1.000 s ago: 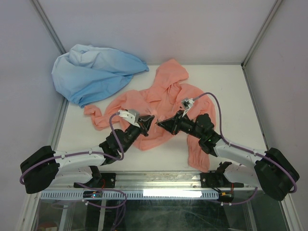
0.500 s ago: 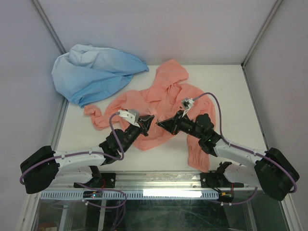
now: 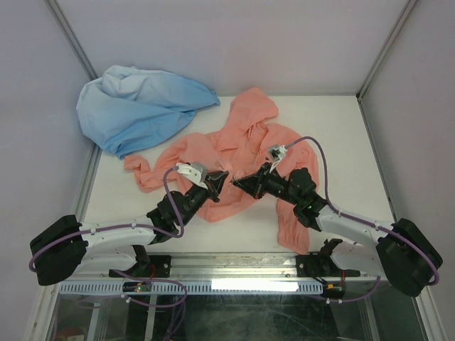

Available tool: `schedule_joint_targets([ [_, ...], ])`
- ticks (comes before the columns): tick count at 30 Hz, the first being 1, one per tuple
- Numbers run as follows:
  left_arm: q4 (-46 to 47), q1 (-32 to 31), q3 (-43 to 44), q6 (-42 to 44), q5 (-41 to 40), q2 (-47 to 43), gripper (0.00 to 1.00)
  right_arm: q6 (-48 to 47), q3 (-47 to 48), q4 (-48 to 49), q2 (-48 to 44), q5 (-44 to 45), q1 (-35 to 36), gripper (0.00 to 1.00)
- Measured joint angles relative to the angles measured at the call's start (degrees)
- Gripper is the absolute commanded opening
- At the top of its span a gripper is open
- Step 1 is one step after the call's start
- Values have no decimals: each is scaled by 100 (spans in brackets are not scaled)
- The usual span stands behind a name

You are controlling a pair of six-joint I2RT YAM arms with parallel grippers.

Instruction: Zip up the jacket

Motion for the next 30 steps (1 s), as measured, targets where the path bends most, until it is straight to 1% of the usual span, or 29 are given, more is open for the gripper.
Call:
schedule_joint_targets([
  [8, -138, -92, 0, 68, -24, 0, 0, 0, 35, -219, -114, 33, 0, 0],
  [13, -177, -151, -4, 186, -52, -15, 0, -9, 199, -533, -129, 59, 0, 0],
  [19, -227, -151, -133, 310, 13, -236, 0, -94, 385, -831, -140, -2, -83, 0],
  [24, -304, -151, -273, 332, 214, -575, 0, -133, 717, -1211, -52, -26, -350, 0],
  [30, -511, -151, -273, 420, 459, -619, 0, -157, 1185, -1757, 98, -31, -426, 0],
])
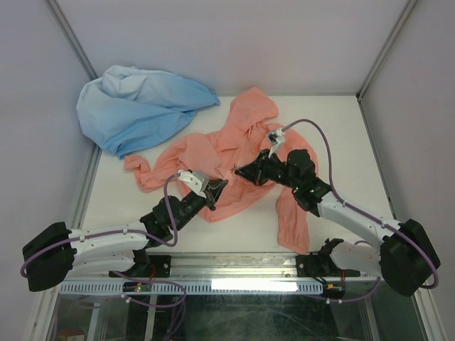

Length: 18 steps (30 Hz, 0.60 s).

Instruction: Zip up the jacket

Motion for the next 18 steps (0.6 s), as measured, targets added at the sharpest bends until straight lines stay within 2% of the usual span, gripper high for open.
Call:
schedule_joint_targets([
  [7, -66, 2, -2, 129, -4, -9, 0, -935, 70, -721, -17, -1368, -129, 0],
  [18, 481, 2, -105, 651, 52, 76, 0, -1366, -251, -938, -313, -1982, -142, 0],
])
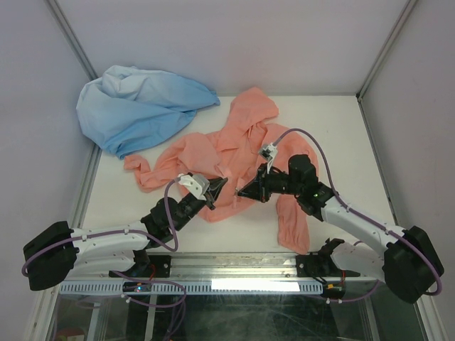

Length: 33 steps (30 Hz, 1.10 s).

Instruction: Zip up the jacket

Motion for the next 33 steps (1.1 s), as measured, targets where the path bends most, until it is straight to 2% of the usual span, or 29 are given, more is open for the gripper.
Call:
schedule_joint_targets([
  [33, 188, 0, -2, 284, 396, 149, 0, 396, -120, 610, -44, 192, 0, 0],
])
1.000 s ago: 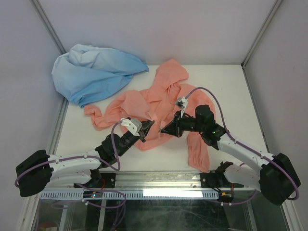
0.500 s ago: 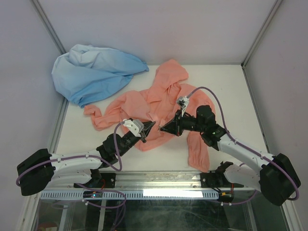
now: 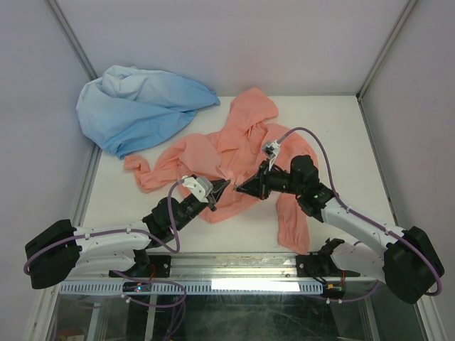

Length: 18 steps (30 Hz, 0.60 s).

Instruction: Zip up the jacket

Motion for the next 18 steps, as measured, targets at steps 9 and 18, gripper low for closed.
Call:
schedule_joint_targets([
  [9, -26, 0, 0, 0, 55, 2, 0, 118, 2, 9, 4, 85, 0, 0],
  [18, -131, 0, -50, -26, 334, -136, 0, -13, 175, -258, 192, 37, -2, 0],
])
